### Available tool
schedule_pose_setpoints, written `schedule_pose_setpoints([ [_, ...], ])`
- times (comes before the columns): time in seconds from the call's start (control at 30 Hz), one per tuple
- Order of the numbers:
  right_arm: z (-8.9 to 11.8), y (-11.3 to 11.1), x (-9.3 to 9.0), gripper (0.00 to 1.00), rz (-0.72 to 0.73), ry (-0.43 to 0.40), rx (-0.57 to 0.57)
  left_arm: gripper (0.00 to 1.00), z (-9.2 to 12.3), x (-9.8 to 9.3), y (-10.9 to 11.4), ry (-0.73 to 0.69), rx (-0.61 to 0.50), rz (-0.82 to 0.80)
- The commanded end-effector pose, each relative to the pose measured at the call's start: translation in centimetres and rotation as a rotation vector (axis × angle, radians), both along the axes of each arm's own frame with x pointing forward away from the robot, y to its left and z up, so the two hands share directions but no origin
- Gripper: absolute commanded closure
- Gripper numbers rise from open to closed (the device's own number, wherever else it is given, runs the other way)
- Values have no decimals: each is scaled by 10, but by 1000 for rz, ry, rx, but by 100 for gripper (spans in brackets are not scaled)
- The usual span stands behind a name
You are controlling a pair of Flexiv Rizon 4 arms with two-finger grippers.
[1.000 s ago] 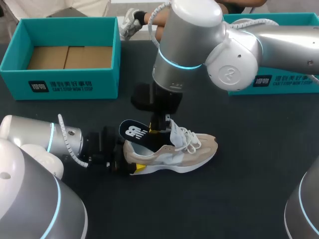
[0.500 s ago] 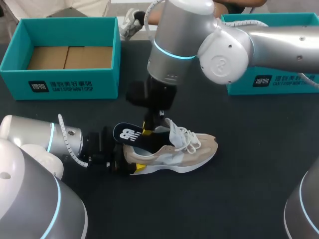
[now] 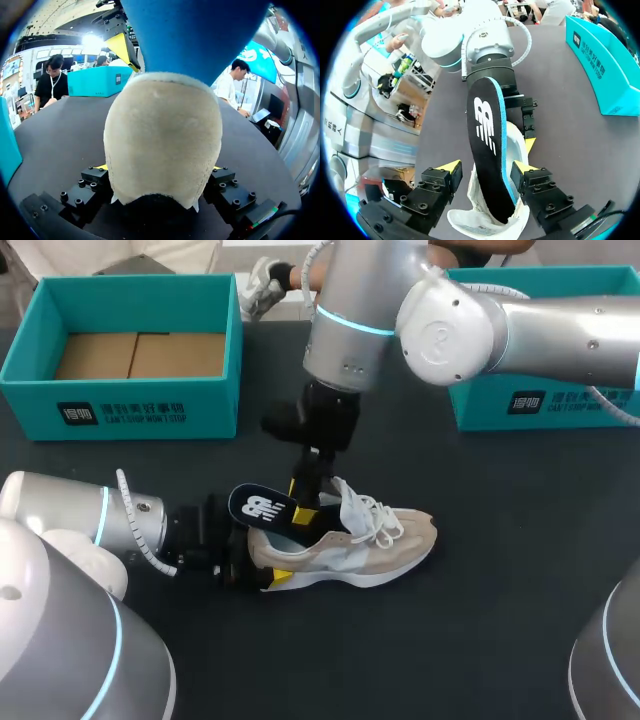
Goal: Take the shoe out of the shoebox, open the shoe tongue, remove and reinsert the insole, then place the shoe into the shoebox
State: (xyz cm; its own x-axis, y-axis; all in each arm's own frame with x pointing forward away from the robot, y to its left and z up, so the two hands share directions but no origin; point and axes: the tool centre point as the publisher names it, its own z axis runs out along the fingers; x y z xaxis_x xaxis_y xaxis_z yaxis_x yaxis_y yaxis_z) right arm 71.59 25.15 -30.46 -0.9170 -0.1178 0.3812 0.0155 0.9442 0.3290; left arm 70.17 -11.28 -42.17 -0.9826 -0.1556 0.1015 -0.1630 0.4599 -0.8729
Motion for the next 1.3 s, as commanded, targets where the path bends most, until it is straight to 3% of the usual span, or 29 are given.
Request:
schedule_pose_setpoints([
  [0.03,-9,5,6,42,27,107,32,100,-9,-1,1,1,3,2],
  [0.3,-6,8,-3,51,28,201,122,100,-9,-1,1,1,3,2],
  [0.37,-7,8,-5,49,39,224,138,100,-9,-1,1,1,3,2],
  [0.43,-8,7,-7,35,43,240,154,100,-9,-1,1,1,3,2],
  [0.47,-9,8,-7,34,48,246,161,100,-9,-1,1,1,3,2],
  [0.67,-14,15,-11,40,63,272,205,100,-9,-1,1,1,3,2],
  [1.0,-19,21,-16,62,83,292,204,100,-9,-1,1,1,3,2],
  [1.07,-19,21,-15,76,82,290,203,100,-9,-1,1,1,3,2],
  [1.13,-19,21,-14,100,84,290,200,100,-9,-1,1,1,3,2],
  [1.3,-17,23,-13,100,99,294,189,100,-9,-1,1,1,3,2],
])
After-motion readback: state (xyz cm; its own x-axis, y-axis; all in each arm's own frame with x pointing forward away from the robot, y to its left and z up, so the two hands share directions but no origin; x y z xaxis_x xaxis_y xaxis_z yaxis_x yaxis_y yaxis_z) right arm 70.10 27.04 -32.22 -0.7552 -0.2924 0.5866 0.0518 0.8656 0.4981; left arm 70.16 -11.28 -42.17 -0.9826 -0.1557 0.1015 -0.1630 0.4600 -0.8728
